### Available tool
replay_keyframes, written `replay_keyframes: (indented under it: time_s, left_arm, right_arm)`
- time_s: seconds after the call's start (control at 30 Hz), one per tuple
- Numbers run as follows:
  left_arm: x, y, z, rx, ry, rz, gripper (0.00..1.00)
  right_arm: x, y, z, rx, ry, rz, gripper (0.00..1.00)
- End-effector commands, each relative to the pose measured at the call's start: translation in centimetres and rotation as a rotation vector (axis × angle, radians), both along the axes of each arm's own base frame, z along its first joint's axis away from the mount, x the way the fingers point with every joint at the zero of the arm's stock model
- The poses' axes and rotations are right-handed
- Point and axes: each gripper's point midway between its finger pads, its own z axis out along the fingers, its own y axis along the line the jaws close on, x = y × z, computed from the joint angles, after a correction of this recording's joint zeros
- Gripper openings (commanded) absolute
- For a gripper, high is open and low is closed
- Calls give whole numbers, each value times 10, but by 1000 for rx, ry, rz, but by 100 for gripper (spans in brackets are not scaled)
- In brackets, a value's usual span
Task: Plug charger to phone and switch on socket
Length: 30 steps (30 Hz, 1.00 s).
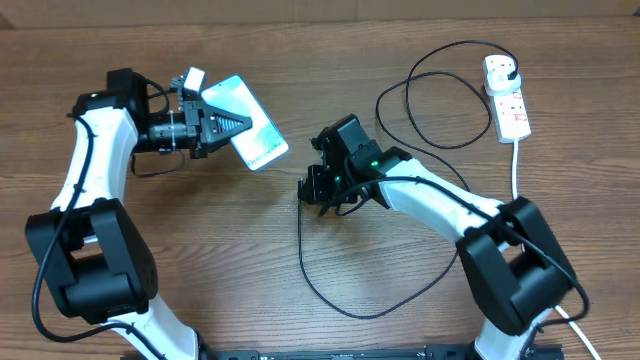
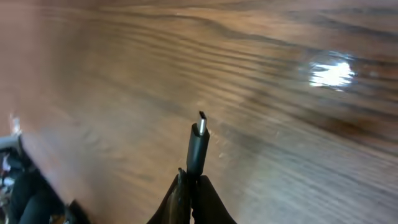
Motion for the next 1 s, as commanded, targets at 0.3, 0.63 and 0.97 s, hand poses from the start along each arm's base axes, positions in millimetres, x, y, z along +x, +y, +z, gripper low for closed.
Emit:
replay_keyframes:
  time_s: [0.3,0.63,0.97]
  left_arm:
    - [3,9,10,-26,-15,27,4]
    - [3,9,10,-25,-15,27,5]
    - [3,9,10,-24,-14,27,4]
  right_arm:
    - [2,1,-41,-68,56,-85,45]
    - [17,-31,-52,-268,-2,-202,45]
    - [12,-22,-47,-399,-116,-187,44]
